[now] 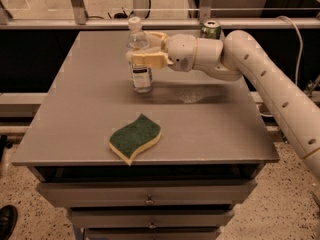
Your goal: Place blue plastic bottle upright
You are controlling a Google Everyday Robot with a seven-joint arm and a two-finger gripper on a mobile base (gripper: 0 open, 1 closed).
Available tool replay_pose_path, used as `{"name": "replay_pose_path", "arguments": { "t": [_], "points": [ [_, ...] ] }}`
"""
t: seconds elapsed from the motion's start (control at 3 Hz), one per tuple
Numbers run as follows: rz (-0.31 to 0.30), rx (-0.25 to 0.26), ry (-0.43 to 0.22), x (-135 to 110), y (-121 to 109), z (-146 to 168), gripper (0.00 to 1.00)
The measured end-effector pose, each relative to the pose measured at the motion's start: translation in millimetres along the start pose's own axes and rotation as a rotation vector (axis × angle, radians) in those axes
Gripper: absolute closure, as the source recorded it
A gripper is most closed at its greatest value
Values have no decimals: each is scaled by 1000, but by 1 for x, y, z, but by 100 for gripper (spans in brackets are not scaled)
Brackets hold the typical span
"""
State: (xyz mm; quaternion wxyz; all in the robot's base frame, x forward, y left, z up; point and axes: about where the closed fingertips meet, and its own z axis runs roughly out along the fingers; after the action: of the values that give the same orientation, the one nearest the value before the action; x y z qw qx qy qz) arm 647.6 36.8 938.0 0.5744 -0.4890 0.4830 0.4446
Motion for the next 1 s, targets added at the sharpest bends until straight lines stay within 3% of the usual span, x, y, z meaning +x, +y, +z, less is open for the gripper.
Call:
{"name": "replay_pose_path", "arguments": {
  "t": [0.33, 0.67, 1.0],
  "points": [
    [0, 0, 0, -2, 0, 0, 4],
    [18, 29, 14, 9, 3, -14, 0],
    [2, 61, 68, 11, 3, -40, 0]
  ]
}}
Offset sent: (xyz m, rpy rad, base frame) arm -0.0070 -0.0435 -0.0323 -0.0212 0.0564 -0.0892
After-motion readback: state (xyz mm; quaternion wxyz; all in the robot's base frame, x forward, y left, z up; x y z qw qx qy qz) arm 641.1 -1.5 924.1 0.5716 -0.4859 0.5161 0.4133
